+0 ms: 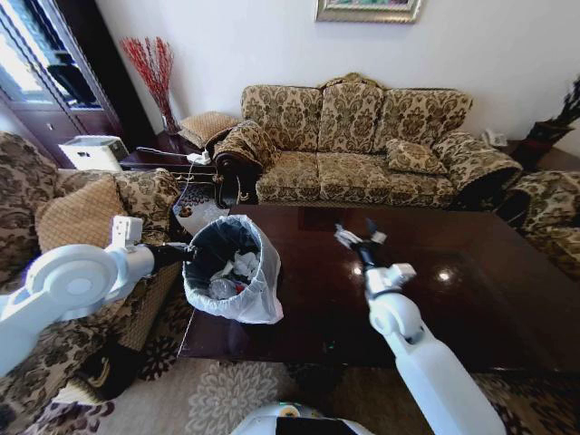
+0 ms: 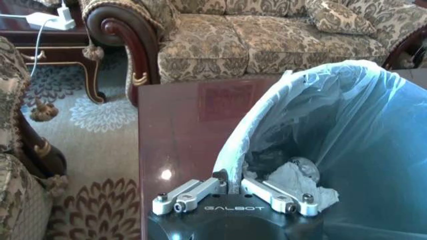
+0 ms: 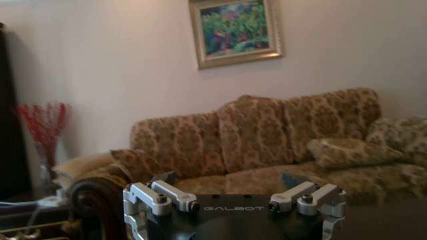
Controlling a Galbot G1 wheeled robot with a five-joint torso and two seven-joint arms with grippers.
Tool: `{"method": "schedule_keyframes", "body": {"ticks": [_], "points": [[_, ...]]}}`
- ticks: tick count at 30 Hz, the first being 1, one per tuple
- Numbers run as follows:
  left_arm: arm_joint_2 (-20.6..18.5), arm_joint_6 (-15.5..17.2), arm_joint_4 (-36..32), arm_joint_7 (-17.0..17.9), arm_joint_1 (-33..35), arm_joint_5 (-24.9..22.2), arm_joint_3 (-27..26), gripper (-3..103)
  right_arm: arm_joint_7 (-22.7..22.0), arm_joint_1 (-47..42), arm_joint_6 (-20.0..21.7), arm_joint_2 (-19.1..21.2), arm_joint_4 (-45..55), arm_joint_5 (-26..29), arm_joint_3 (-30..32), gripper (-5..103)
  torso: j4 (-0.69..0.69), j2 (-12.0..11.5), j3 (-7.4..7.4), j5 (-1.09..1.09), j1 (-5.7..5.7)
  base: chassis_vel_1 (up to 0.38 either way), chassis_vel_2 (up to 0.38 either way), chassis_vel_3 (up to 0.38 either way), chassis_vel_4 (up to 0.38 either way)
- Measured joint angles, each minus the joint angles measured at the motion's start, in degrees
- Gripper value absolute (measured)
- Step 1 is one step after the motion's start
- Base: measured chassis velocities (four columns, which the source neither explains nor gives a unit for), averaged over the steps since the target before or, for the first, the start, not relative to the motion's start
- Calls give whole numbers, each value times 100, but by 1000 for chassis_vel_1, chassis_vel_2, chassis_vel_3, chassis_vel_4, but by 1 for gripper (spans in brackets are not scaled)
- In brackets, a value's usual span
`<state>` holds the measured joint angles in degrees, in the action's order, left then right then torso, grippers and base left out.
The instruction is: Move to the front of the table and place the trash on the table into the trash bin.
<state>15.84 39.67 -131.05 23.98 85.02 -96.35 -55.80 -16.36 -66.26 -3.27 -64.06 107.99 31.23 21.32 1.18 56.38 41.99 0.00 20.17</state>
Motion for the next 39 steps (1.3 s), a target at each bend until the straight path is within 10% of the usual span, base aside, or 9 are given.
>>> {"method": "schedule_keyframes", "body": {"ticks": [18,39], "points": [[97,1,-91,-6,62,66,26,0,-81,907,-125,-325,-2966,420,-473,103,-3,0,1,0,1,-96,-98,93,86],[93,-2,-41,-3,31,57,25,0,42,1026,-97,-325,-3332,485,-651,28,2,0,0,-2,0,6,6,0,-2]]}}
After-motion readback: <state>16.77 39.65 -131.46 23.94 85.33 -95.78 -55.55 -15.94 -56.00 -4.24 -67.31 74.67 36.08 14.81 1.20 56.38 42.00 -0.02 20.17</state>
